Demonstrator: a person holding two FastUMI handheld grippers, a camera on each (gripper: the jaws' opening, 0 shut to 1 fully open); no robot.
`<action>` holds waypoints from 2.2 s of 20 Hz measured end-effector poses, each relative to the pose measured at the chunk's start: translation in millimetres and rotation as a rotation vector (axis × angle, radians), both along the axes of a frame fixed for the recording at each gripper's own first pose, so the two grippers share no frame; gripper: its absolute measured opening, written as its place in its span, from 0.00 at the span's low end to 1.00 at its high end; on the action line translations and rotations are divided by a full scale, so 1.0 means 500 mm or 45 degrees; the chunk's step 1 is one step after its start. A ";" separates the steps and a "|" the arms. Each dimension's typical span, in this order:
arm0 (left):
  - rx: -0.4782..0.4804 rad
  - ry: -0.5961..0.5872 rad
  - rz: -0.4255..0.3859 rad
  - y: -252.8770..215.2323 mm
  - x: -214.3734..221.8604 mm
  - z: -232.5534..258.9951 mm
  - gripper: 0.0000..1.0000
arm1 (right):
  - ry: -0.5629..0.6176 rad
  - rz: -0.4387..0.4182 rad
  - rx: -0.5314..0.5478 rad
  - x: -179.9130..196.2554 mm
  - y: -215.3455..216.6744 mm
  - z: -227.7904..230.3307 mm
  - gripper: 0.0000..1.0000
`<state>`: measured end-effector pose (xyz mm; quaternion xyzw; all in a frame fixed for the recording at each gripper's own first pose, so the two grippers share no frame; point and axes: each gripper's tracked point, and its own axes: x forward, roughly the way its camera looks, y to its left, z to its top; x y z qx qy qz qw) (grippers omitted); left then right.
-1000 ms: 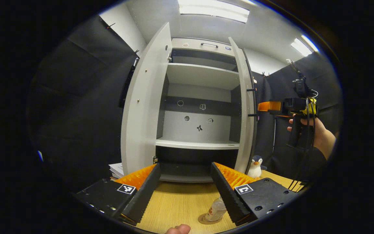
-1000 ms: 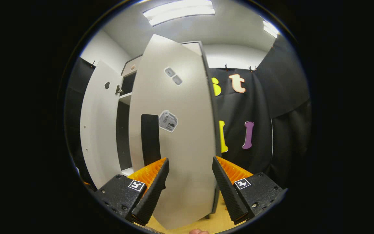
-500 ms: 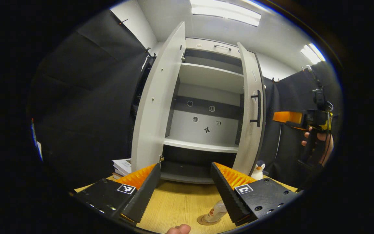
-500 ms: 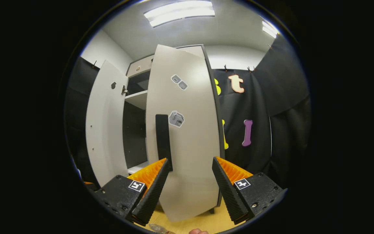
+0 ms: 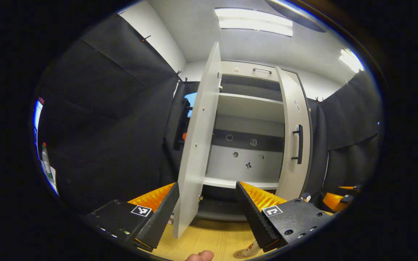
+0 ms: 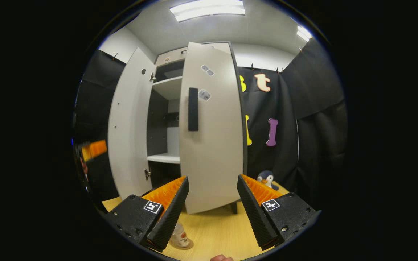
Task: Grasp the bottle in the cabinet with the left hand and place it on the coaster, then close the right door with the right hand and the left door with the left hand.
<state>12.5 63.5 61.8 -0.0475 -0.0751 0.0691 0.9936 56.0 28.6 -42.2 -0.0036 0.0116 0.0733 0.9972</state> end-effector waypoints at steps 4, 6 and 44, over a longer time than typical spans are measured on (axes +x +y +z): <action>-0.005 -0.084 0.166 0.151 0.028 0.076 0.99 | 0.006 0.093 0.027 -0.013 0.039 0.001 0.82; 0.019 -0.066 0.230 0.217 0.061 0.081 0.94 | -0.003 0.114 0.018 -0.018 0.042 0.009 0.82; 0.126 -0.074 -0.236 -0.040 0.268 0.096 0.99 | -0.069 -0.163 0.077 -0.033 -0.136 0.080 0.82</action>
